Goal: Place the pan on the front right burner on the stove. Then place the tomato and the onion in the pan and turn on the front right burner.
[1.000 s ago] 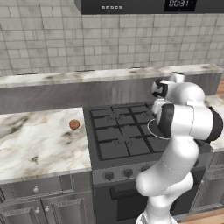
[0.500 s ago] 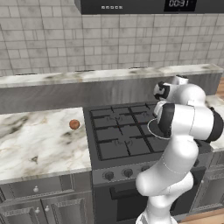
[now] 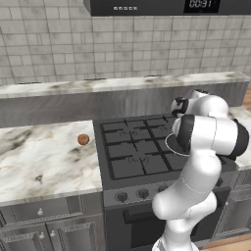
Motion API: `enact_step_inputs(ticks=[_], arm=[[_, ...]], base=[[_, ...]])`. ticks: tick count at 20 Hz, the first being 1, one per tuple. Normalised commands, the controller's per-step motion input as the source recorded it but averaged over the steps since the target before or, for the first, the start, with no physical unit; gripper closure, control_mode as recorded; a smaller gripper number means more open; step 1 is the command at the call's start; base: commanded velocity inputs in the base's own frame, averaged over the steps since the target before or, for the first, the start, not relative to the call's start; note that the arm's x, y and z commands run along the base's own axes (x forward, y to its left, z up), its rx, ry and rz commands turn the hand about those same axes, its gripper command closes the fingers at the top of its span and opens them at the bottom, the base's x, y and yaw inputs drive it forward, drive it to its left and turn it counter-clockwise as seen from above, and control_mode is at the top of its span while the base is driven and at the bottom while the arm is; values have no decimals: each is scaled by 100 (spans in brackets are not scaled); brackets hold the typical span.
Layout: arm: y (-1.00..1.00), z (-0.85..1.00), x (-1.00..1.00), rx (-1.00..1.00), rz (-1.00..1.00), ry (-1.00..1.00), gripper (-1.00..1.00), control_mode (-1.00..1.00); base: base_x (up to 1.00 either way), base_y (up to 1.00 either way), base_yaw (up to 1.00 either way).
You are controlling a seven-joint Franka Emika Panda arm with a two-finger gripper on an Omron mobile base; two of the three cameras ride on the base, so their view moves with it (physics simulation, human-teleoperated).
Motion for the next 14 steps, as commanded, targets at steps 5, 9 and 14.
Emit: enact_step_inputs(ticks=[5,9,14], arm=[[0,-29,0,0,0,0,100,-100],[-3,-27,0,0,0,0,100,-100],[-3,-18,0,0,0,0,100,-100]], base=[[0,0,0],[0,0,0],[0,0,0]])
